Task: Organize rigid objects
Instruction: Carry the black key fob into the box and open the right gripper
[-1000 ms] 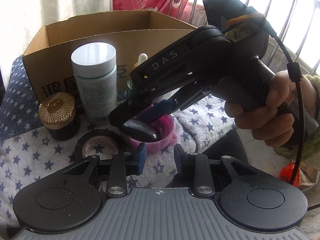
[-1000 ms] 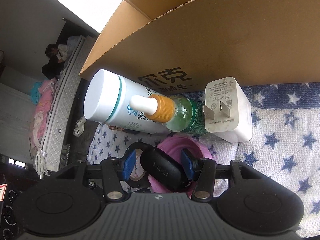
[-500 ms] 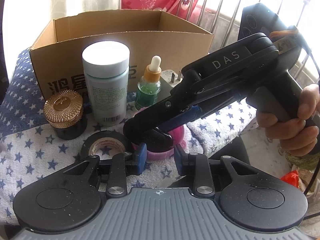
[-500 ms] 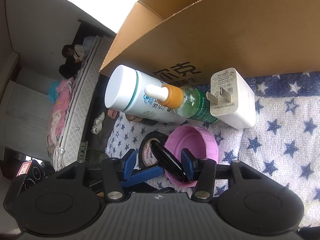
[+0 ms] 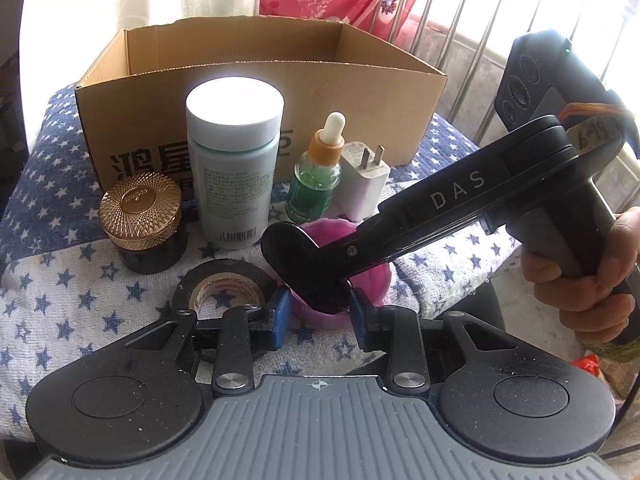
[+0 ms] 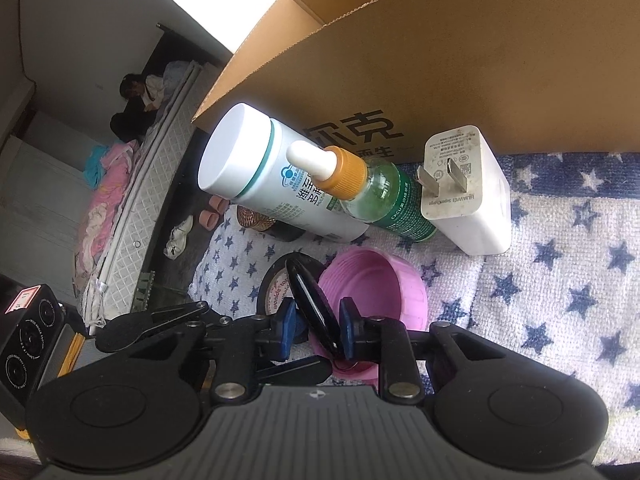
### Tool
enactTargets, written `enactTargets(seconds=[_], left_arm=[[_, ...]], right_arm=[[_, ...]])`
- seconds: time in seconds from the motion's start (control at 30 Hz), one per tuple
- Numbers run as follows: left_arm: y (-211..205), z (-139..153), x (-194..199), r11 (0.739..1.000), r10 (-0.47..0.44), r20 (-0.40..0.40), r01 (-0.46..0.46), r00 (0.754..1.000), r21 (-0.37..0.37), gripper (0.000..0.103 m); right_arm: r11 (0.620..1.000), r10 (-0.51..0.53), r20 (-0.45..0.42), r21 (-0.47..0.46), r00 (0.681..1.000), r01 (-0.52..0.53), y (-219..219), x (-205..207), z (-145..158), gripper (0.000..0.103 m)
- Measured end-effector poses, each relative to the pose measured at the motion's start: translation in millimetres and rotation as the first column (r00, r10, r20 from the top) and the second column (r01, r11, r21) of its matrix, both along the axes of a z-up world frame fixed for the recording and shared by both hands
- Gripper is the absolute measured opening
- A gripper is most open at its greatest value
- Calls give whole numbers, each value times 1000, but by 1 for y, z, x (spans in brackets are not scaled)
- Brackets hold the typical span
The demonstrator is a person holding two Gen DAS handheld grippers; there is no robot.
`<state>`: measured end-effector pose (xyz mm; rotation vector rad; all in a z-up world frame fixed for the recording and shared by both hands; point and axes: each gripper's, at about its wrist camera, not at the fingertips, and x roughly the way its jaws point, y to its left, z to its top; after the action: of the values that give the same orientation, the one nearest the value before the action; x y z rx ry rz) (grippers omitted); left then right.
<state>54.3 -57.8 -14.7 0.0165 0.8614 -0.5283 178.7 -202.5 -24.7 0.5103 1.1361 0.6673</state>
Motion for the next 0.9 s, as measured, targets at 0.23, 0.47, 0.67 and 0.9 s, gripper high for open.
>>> enactTargets(seconds=[0.23,0.47,0.67,0.9], left_arm=[[-2,11,-9,1000,-14,47,14,999,-10,31],[7,42,-26,1000,-5,132,9,991,-27,31],[15,81,-31,1000,11,241,-6,971,-22,31],[25,116,14,998,57,297,-60,953,1,31]], right_arm=[[1000,-7,54,4,999,7,-2,-11,16,17],[1000,-1,140,20,990,-2,2,-23,51,17],[999,14,257,32,966,-23,14,-25,100,17],[998,31,276,40,961,-43,31,31,137,17]])
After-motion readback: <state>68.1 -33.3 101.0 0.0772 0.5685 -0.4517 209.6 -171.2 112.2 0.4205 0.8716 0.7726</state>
